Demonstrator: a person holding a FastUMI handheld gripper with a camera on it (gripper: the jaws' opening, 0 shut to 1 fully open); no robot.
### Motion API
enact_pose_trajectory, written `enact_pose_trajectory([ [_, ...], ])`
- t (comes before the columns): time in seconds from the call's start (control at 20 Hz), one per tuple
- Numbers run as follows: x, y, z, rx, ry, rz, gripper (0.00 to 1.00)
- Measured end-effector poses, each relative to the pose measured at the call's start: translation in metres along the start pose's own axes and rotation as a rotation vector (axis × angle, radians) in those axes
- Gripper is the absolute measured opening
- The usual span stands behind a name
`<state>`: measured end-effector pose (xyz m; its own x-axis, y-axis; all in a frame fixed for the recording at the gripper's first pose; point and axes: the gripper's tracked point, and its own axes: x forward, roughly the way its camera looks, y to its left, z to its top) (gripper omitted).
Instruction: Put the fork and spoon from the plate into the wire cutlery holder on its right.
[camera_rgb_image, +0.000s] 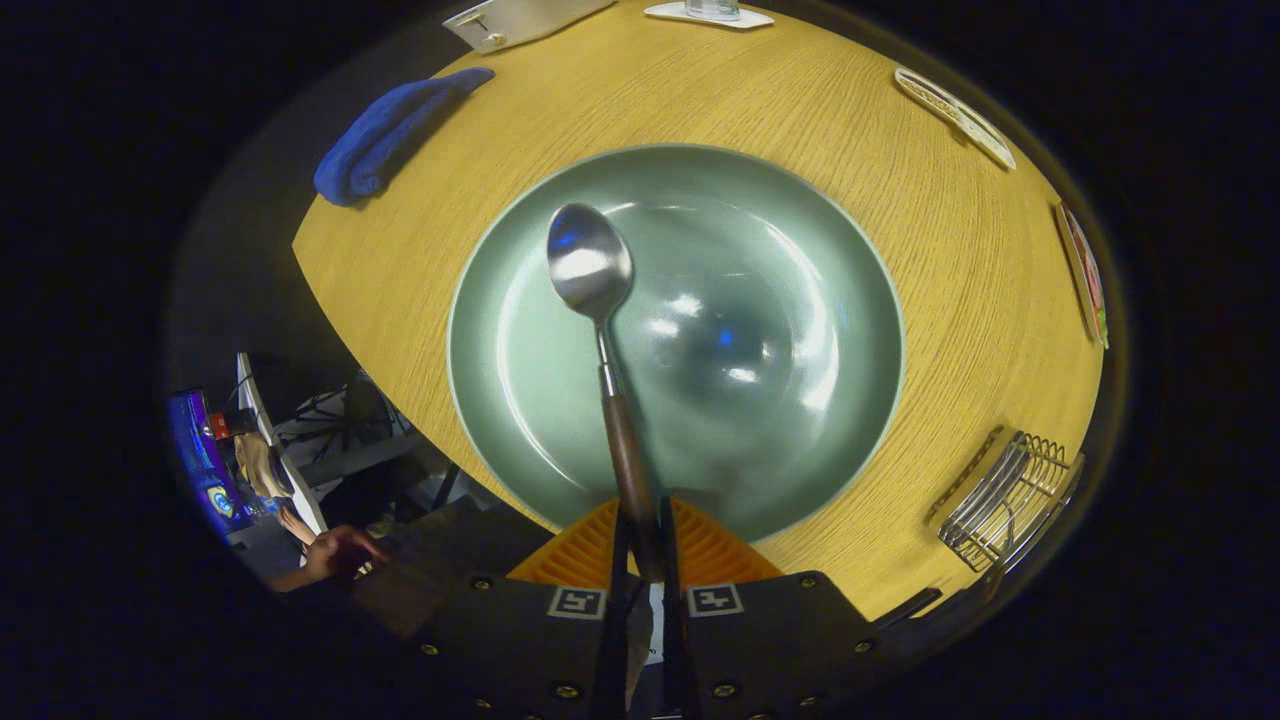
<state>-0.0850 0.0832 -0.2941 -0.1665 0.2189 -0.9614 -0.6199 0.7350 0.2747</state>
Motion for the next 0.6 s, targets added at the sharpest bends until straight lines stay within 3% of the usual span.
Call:
enact_pose_trajectory([
  [0.05, -0.003, -0.001, -0.001, -0.007, -0.01, 0.007, 0.15],
  [0.1, -0.002, -0.004, 0.001, -0.004, -0.026, -0.007, 0.04],
  [0.45, -0.054, -0.027, -0.007, -0.045, -0.002, 0.006, 0.04],
  [0.6, -0.075, -0.038, -0.01, -0.023, 0.005, 0.049, 0.04],
])
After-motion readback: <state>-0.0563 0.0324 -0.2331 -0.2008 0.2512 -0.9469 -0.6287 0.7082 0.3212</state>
